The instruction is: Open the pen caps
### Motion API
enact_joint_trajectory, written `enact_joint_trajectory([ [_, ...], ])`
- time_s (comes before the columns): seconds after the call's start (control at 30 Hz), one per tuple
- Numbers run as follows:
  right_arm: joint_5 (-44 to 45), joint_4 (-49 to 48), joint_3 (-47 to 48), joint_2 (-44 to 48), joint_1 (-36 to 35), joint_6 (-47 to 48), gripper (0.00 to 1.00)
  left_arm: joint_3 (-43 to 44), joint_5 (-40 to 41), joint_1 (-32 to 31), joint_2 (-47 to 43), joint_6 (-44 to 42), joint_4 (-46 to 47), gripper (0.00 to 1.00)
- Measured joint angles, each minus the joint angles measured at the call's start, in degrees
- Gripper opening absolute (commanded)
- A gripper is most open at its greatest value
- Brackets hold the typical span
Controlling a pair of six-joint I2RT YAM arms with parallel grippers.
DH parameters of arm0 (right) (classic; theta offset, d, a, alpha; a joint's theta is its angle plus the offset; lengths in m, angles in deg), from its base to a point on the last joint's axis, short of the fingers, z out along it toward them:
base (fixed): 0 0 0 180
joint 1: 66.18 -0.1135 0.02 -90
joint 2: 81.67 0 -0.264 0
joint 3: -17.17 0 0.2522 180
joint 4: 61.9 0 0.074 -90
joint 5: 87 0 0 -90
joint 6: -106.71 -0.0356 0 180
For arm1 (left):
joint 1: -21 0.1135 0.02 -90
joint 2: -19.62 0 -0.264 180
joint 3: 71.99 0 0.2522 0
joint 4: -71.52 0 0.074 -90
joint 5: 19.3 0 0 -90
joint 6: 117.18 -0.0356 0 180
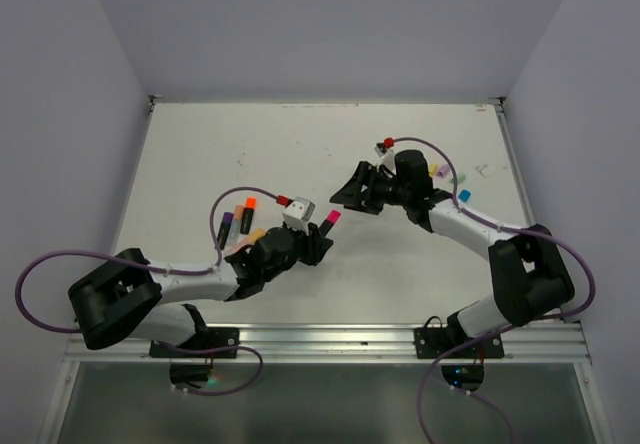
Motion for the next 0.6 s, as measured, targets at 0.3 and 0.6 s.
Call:
enact_joint_trajectory([
  [0.3,0.2,-2.1,-2.2,0.0,-3.6,-2.6,0.56,3.9,4.3,0.0,0.9,-2.3,-1.5,0.0],
  [0.6,-0.7,-9.2,-2.5,-2.8,-6.0,-7.7,0.04,4.9,5.6,-0.2,2.1,-3.4,-2.4,0.0],
])
